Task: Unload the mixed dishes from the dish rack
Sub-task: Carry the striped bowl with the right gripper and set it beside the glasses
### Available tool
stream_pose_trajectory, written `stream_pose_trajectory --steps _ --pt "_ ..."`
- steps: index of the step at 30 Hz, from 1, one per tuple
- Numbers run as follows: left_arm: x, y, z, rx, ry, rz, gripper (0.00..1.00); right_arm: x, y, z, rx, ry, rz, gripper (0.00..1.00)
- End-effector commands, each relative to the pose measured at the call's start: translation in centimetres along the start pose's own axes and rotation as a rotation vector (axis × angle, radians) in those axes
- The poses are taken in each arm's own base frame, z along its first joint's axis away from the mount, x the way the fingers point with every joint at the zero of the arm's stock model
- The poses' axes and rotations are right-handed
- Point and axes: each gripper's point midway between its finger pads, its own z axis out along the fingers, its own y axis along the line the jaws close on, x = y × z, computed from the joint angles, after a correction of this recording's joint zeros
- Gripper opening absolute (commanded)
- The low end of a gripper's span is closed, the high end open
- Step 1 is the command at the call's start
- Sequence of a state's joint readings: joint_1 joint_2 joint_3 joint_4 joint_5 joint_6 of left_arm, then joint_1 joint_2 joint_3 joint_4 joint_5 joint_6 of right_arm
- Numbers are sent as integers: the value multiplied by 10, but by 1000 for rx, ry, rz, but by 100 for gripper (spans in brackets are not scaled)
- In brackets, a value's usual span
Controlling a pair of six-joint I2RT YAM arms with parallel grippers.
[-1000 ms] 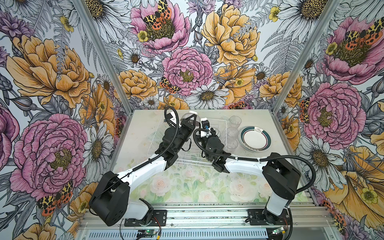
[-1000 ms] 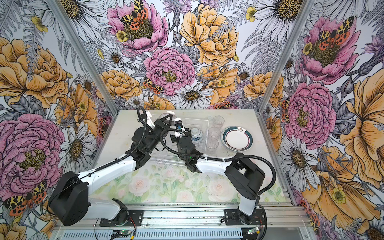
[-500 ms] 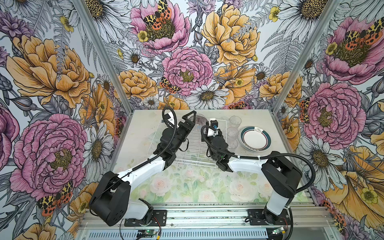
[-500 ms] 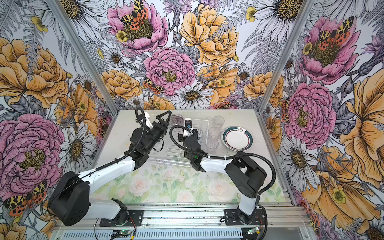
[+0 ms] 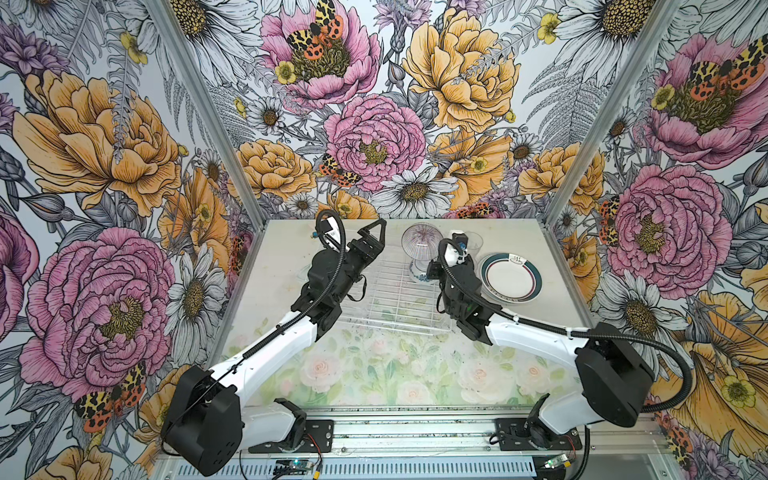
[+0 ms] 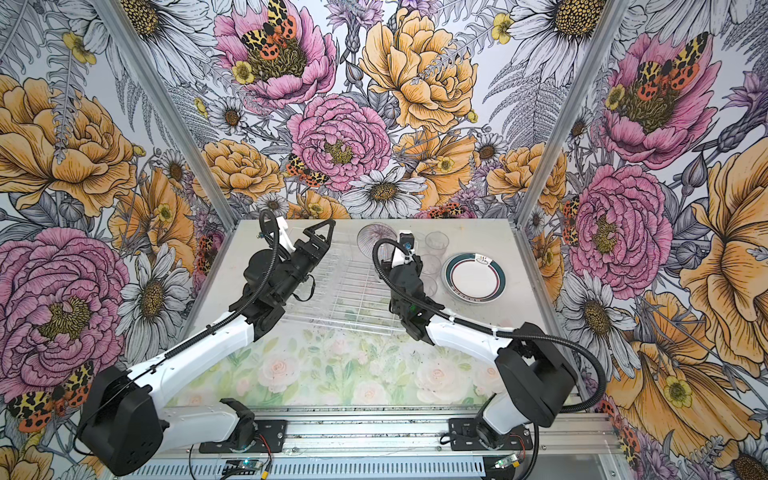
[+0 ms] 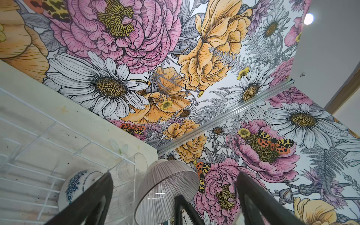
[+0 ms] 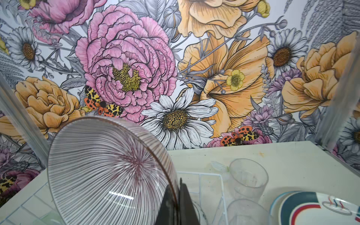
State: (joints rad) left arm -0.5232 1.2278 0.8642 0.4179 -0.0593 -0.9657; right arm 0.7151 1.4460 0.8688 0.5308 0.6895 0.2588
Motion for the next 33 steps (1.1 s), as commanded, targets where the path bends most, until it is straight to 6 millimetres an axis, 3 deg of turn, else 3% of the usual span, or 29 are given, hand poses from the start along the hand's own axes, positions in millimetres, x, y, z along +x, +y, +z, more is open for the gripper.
stream_pose_trajectory --steps 1,11,17,24,33 --pt "-2 7 -6 -41 -3 74 99 -9 -34 -13 71 50 63 0" --pt "4 15 -2 -49 22 90 99 8 -126 -74 167 267 126 0" --pt "13 21 5 -41 57 75 99 58 -162 -98 159 417 295 0" --pt "15 24 5 -42 65 84 99 108 -174 -114 176 562 335 0" --pt "12 28 3 -51 66 96 99 147 -181 -121 211 676 355 0"
